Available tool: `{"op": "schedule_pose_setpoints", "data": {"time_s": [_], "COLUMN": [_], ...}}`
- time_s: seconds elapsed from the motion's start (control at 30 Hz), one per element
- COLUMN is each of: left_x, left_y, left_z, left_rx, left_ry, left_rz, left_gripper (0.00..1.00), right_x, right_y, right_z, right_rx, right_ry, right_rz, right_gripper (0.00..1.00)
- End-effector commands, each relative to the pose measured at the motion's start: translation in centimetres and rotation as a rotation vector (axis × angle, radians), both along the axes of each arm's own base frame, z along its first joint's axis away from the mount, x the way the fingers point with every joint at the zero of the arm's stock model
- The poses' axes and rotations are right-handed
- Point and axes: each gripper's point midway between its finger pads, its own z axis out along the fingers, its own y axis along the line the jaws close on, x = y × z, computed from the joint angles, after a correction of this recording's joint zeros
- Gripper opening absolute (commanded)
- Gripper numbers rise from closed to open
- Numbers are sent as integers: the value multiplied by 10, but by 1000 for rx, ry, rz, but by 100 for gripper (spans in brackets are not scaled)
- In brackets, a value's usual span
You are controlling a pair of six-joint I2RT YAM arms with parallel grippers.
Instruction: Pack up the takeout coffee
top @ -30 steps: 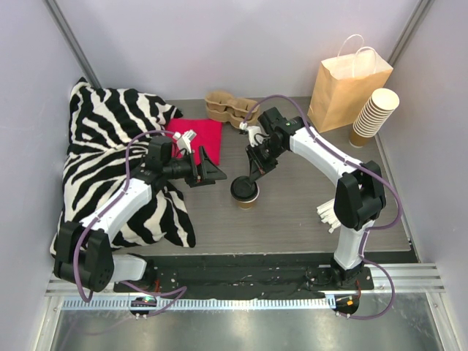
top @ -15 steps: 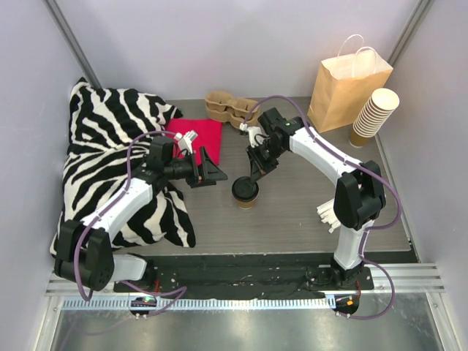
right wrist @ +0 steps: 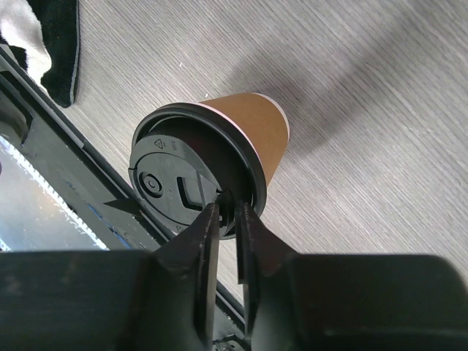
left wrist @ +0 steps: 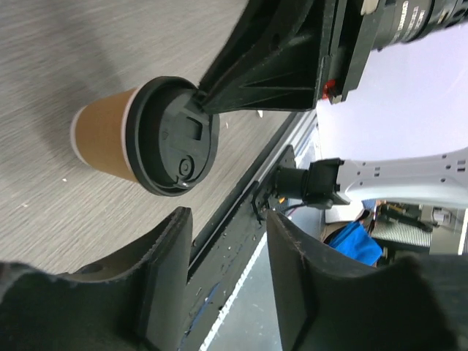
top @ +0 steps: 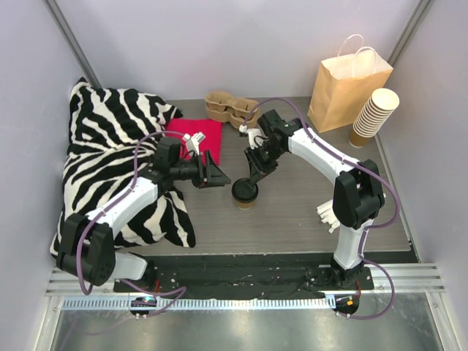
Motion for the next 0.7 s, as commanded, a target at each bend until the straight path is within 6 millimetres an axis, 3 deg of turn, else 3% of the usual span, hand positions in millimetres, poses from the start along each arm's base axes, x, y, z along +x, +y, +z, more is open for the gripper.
{"op": "schedule_pose_setpoints", "data": {"time_s": [0.0,0.2,0.3,0.53,0.63,0.67], "left_x": [1,3,3,-2,-2,-3], "left_y": [-16,-18,-18,-19,-23,-24], "left_z": [22,26,28,29,31,30], "left_rx": [-62,-72,-77,-90,-106,-110], "left_ry": [-57,-69,-72,-64,-72,-65], "left_rz": [-63,-69,-74,-97,-117,-123], "left_gripper": [47,44,43,37,35,34], "right_x": [2,4,6,-1,-14,-18], "right_y": [3,3,1,5,18,24], "right_z": [4,26,39,76,86,82], "right_rx": [8,56,83,233,354,408], "right_ry": [-18,-29,-47,-55,0,25], "right_rz": [14,19,20,40,41,50], "right_gripper": [32,50,53,52,44,38]}}
